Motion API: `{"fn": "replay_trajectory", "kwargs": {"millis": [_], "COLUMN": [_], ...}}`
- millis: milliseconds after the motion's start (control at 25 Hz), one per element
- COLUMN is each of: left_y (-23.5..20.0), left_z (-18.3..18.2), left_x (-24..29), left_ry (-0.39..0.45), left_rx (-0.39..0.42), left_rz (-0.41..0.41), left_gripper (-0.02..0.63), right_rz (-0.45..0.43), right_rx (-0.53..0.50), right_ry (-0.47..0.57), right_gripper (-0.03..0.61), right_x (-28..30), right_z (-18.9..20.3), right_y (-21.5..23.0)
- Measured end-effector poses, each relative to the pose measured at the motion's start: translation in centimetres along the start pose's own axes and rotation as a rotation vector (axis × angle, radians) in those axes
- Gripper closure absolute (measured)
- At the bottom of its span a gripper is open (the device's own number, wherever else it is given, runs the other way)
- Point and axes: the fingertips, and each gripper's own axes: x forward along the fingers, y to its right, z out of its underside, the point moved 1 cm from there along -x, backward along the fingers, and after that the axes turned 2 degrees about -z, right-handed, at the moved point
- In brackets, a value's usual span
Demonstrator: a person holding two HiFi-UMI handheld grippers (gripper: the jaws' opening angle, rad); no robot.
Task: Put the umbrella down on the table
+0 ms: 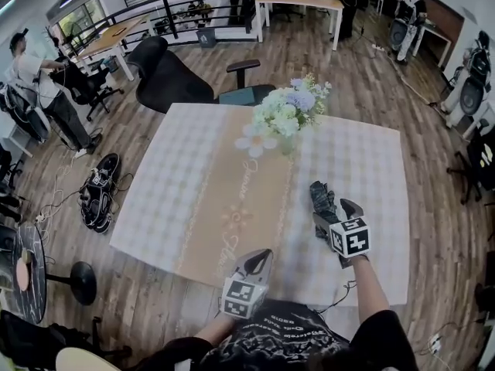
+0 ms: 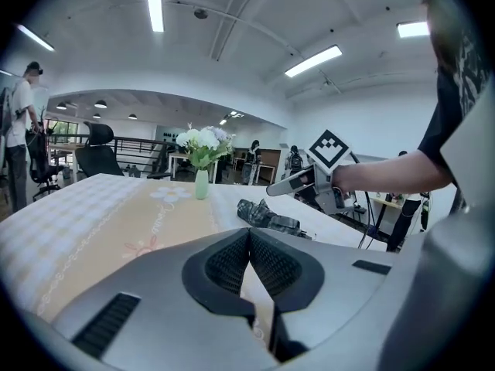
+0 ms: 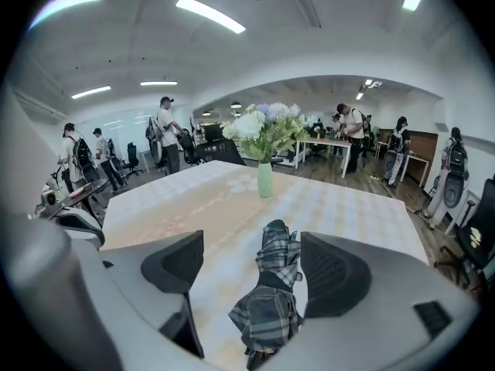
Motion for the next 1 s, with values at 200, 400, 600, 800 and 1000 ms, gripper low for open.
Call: {"fn": "replay_trajectory", "kwargs": {"millis": [200, 400, 600, 800, 1000], "left_y": [0.3, 1.2, 1.7, 0.8, 0.4], "left_z": [-0.7, -1.7, -2.0, -2.0, -2.4], "left_x": [0.0, 0.4, 0.4, -0.1, -0.4], "left_ry": [0.035, 0.049, 0.073, 0.077, 0.106], "left_rx": [-0.013, 0.003, 0.010, -0.012, -0.020], "left_rz": [0.007, 0.046, 0.060, 0.044, 0.015], "left_gripper": [0.595, 0.595, 0.595, 0.595, 0.595], "right_rz": [0.022, 0.031, 0.137, 0.185, 0.161], "right_rx": [-0.005, 0.034, 0.046, 0.092, 0.045], "right_ry": [0.125, 0.201, 0.271, 0.265, 0.221], "right_gripper": [0.181, 0.207, 0.227, 0.229, 0.230], "right_x": [-4.4, -8.4, -11.2, -12.2, -12.3], "right_z": [-0.2, 1.9, 4.5, 7.5, 7.9], "right_y": [-1.8, -3.4, -4.9, -6.3, -6.8]}}
